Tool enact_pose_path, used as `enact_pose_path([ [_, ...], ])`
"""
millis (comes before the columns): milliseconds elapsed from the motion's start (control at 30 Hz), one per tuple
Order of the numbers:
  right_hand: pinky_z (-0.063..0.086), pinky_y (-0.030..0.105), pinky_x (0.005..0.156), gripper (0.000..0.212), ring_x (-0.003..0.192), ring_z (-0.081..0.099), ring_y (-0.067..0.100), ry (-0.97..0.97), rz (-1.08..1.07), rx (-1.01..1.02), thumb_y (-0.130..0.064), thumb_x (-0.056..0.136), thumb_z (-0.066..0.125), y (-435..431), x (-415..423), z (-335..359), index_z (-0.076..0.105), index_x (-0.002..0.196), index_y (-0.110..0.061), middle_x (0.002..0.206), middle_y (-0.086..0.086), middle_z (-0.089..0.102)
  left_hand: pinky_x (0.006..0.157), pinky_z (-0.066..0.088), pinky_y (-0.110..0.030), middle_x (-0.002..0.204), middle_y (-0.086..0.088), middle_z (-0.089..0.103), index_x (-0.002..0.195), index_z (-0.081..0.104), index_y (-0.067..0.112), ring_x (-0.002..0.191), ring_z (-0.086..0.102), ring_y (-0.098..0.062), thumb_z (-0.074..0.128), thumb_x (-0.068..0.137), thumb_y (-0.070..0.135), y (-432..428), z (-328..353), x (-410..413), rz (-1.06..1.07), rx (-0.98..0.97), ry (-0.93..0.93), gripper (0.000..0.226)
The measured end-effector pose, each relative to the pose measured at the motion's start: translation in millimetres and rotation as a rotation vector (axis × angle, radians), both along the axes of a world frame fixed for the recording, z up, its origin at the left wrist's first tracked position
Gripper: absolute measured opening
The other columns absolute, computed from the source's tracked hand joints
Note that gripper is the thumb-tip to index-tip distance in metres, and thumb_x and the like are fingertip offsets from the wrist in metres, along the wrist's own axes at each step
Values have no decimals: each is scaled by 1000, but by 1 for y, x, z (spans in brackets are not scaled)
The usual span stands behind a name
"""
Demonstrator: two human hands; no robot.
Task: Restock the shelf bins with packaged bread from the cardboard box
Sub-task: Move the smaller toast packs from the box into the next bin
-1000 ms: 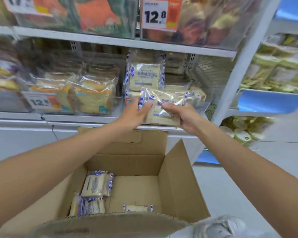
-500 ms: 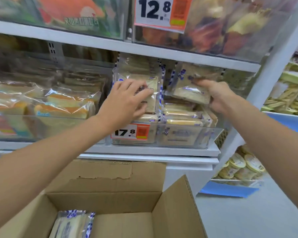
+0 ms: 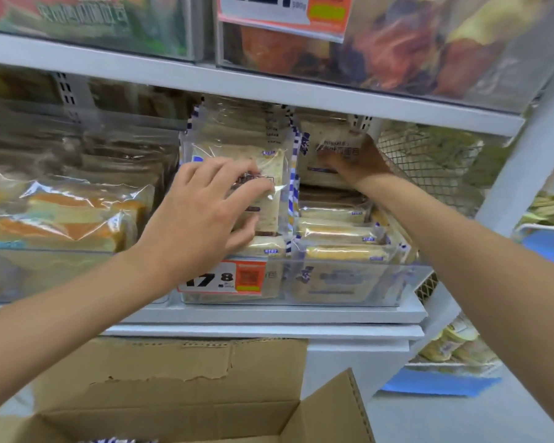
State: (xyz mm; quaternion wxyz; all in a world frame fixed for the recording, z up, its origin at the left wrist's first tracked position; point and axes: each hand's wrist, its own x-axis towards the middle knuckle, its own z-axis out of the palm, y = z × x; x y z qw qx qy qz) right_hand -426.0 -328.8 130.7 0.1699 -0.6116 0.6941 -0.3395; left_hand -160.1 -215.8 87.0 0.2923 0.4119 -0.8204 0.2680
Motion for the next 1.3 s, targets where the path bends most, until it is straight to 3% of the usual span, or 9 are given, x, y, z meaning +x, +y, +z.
enact_pose_path([
  [133, 41, 27, 103, 110, 131, 46, 21, -64, 64, -74, -40, 68, 85, 1, -13, -1, 16, 152, -18, 146, 1, 44, 96, 35, -43, 131, -7, 56, 127, 58, 21, 118, 49, -30, 51, 89, 33, -2, -1, 0, -3, -22, 18, 40],
  [267, 47, 27, 86, 121, 127, 51, 24, -78, 19, -229, -33, 73, 84, 4, -7, -11, -5, 154, -26, 150, 6, 42, 95, 34, -43, 130, -7, 56, 126, 59, 20, 117, 48, -29, 52, 89, 33, 0, -1, 0, -7, -29, 29, 40],
  [433, 46, 32, 99, 106, 127, 47, 18, -9, 144, -236, -36, 68, 85, 3, -11, -10, 18, 150, -38, 149, -3, 39, 97, 34, -43, 130, -6, 56, 126, 58, 20, 118, 47, -28, 53, 89, 32, -1, -2, -1, -16, -29, 32, 39],
  [567, 43, 27, 95, 97, 127, 46, 26, 23, 89, -261, -34, 71, 84, 0, -6, -11, 26, 149, -34, 146, 7, 37, 97, 34, -44, 129, -7, 56, 127, 58, 20, 119, 46, -27, 52, 90, 33, 0, -2, -1, -8, -31, 30, 40],
  [667, 42, 27, 93, 100, 138, 35, 32, 86, 99, -175, -36, 75, 79, 6, -7, -10, 15, 151, -41, 160, 5, 9, 96, 35, -44, 129, -7, 56, 127, 57, 20, 118, 47, -28, 51, 90, 33, 0, -1, -1, -12, -25, 29, 40],
  [733, 34, 37, 111, 100, 148, 11, 34, 197, 69, -193, -40, 77, 77, 13, -8, -7, 11, 152, -43, 162, 4, -9, 96, 35, -44, 129, -7, 56, 127, 56, 21, 118, 47, -28, 50, 90, 33, 0, -1, -1, -12, -26, 28, 40],
  [867, 4, 45, 120, 93, 150, -2, 28, 577, 121, -347, -57, 76, 71, 15, -3, -8, 22, 152, -36, 162, 5, 8, 95, 35, -43, 129, -7, 56, 126, 57, 21, 117, 47, -28, 50, 90, 33, 0, -2, -1, -21, -36, 36, 39],
  [1067, 9, 44, 122, 89, 150, -2, 26, 493, 167, -326, -47, 79, 74, 6, -1, -10, 25, 151, -27, 160, 0, 18, 96, 35, -43, 130, -6, 56, 127, 57, 21, 117, 47, -27, 50, 90, 33, -2, -3, 0, -26, -36, 34, 39],
  [1300, -8, 44, 120, 93, 151, -7, 26, 681, 108, -288, -61, 83, 62, 28, 1, -4, 9, 155, -35, 164, 4, 1, 96, 36, -42, 131, -3, 55, 127, 58, 23, 119, 48, -25, 53, 91, 35, -2, 0, 2, -63, 2, 42, 38],
])
